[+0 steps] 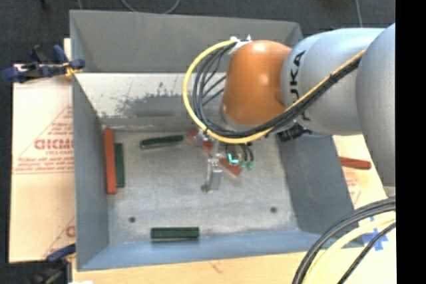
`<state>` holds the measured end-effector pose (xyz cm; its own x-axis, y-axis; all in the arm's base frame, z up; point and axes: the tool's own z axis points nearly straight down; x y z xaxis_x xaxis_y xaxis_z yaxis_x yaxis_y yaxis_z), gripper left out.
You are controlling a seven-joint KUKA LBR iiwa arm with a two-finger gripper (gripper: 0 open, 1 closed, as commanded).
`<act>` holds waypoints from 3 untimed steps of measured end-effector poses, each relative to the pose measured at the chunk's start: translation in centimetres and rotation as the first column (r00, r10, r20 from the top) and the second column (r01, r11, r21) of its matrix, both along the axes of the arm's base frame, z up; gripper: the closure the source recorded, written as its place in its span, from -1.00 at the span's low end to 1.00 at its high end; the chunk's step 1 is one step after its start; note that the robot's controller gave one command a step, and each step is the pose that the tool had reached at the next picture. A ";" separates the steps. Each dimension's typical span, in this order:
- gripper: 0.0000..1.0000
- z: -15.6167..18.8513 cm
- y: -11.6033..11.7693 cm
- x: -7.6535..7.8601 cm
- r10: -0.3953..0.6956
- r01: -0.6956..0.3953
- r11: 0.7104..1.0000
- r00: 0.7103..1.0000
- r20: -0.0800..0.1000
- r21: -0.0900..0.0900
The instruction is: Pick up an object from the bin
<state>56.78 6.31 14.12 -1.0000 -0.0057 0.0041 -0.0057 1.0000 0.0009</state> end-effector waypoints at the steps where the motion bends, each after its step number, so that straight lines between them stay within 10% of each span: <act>1: -1.00 -7.3 -3.5 6.5 0.078 -0.078 0.997 0.997 0.012 -0.003; 2: -1.00 -7.0 -9.4 7.5 -0.090 0.090 0.996 0.996 0.012 -0.002; 3: 1.00 -7.0 -9.2 7.5 -0.089 0.089 0.996 0.996 0.012 0.000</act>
Offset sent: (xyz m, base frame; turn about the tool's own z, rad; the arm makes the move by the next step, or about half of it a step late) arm 0.0625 -0.0318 -0.0712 -0.0813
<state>64.32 -2.88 7.16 -0.9965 0.0836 -0.0080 0.0836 0.9965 0.0004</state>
